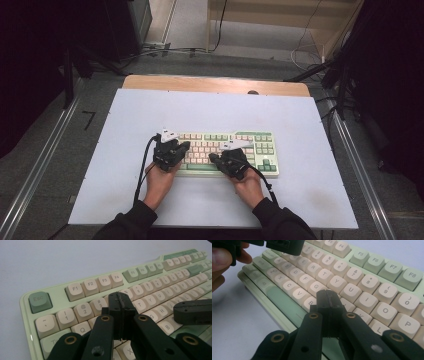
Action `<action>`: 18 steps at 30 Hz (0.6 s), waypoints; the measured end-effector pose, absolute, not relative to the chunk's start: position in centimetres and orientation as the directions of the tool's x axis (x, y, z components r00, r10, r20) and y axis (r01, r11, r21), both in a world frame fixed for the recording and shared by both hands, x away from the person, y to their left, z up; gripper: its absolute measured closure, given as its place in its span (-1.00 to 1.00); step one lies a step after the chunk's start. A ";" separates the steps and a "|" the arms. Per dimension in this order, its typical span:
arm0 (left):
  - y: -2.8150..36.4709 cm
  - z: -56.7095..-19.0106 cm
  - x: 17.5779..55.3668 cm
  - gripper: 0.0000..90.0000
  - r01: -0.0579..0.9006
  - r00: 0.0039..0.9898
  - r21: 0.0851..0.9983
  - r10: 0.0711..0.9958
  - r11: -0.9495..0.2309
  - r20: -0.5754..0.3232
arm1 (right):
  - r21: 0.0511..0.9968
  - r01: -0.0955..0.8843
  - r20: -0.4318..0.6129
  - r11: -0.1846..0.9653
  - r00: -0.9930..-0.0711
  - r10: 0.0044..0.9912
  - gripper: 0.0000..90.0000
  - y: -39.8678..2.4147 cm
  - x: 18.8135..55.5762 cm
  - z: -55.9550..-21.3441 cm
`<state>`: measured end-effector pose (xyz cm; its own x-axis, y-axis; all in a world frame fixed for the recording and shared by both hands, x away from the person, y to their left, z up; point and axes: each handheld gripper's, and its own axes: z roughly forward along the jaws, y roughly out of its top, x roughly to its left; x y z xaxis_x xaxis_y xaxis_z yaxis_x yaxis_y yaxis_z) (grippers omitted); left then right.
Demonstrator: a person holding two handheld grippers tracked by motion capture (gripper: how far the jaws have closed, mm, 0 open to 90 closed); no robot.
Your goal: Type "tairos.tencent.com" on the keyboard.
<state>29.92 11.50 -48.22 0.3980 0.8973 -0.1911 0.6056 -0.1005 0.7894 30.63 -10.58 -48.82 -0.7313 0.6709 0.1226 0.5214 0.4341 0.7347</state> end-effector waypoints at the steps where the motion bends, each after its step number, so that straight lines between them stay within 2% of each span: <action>1: 11.5 -48.2 29.9 1.00 0.606 0.397 0.789 0.898 -0.101 -0.191 | 0.735 0.521 0.122 0.434 -0.731 0.671 0.94 -10.6 30.6 -48.8; 18: 11.5 -48.2 29.9 1.00 0.606 0.401 0.789 0.895 -0.101 -0.194 | 0.734 0.522 0.122 0.434 -0.731 0.672 0.94 -10.6 30.6 -48.8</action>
<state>29.88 11.48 -48.19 0.4012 0.8953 -0.1936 0.6063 -0.1011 0.7888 30.64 -10.55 -48.84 -0.7306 0.6718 0.1222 0.5222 0.4344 0.7339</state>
